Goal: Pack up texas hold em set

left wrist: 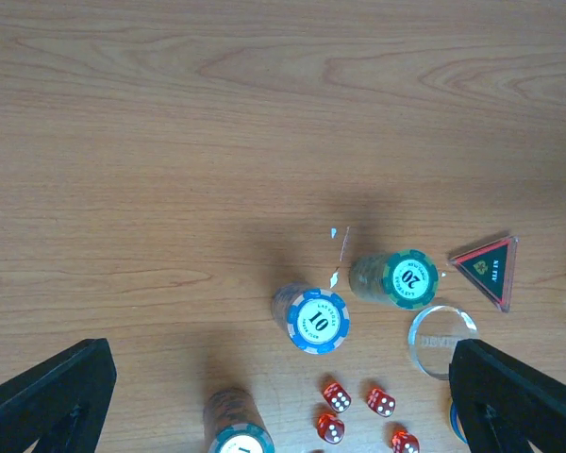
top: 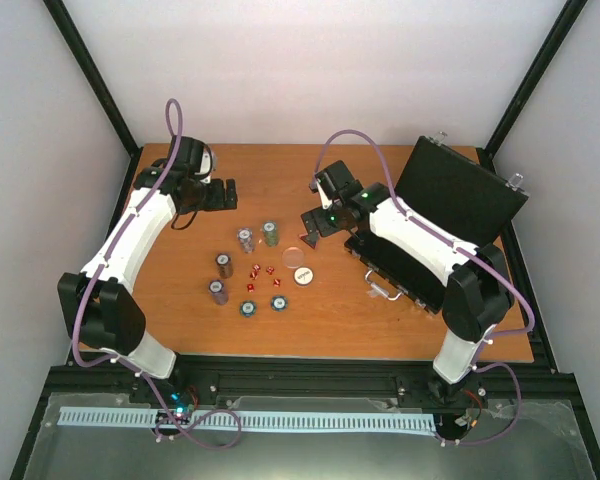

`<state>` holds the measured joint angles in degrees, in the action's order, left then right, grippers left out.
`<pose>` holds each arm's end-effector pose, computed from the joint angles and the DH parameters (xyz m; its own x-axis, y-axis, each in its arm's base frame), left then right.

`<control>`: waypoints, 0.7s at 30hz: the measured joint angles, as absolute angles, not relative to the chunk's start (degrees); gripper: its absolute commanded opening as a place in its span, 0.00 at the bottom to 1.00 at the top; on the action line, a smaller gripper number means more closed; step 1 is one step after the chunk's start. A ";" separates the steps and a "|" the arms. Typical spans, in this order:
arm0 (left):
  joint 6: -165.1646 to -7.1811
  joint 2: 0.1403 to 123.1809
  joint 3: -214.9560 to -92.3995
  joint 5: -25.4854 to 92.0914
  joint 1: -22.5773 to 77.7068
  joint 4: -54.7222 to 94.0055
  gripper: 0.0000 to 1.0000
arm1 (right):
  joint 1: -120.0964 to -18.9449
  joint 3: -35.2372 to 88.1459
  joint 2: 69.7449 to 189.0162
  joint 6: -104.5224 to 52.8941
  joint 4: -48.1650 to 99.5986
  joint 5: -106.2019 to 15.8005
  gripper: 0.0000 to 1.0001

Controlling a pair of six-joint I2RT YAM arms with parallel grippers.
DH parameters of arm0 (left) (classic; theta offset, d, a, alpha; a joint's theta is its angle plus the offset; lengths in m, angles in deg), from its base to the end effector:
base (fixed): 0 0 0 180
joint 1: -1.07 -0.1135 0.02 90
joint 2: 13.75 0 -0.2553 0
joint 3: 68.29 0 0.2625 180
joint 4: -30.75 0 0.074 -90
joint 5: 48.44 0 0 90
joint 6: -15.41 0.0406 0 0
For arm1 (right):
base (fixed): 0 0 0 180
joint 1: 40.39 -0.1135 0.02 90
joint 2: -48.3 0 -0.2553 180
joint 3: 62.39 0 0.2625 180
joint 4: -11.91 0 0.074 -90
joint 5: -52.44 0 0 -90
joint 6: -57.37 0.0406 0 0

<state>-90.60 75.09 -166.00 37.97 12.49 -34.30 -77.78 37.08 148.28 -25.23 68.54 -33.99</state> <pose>0.3307 -0.0694 0.3141 -0.8467 -0.1098 -0.5207 -0.0018 0.9791 -0.2035 0.3105 0.2341 0.2664 -0.7364 -0.4011 -0.5448 -0.4884 0.8724 0.0180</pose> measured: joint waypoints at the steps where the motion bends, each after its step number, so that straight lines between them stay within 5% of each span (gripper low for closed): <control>1: -90.45 75.09 -166.00 38.01 12.49 -34.41 1.00 | -77.78 37.06 148.28 -25.23 68.43 -33.92 1.00; 13: -90.06 75.11 -166.00 37.51 12.51 -34.89 1.00 | -77.78 37.56 148.81 -25.73 67.78 -36.74 1.00; 21: -91.26 75.11 -166.00 35.94 12.51 -34.84 1.00 | -77.76 44.31 160.26 -28.14 68.08 -36.91 0.98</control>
<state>-91.26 75.11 -166.00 35.94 12.51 -34.84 -77.76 44.31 160.26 -28.14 68.08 -36.91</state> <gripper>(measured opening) 0.998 0.990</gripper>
